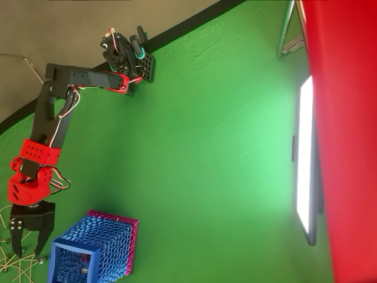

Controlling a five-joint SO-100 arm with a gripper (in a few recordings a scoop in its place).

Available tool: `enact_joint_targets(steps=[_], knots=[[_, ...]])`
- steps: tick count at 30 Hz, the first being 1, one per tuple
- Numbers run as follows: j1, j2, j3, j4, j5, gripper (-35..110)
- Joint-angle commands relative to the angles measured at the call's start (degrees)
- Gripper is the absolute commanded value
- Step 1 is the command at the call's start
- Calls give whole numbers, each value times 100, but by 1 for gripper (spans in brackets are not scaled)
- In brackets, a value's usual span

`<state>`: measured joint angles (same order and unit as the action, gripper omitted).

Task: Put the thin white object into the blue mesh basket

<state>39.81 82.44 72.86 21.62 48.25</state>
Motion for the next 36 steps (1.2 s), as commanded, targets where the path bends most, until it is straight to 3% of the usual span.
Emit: enact_joint_targets(steps=[1, 13, 25, 36], knots=[[88, 738, 272, -193, -158, 21], [-229, 3885, 3357, -132, -2171, 21], [-1248, 7137, 5871, 1670, -4008, 19], [-2566, 9870, 7462, 3955, -4711, 17]])
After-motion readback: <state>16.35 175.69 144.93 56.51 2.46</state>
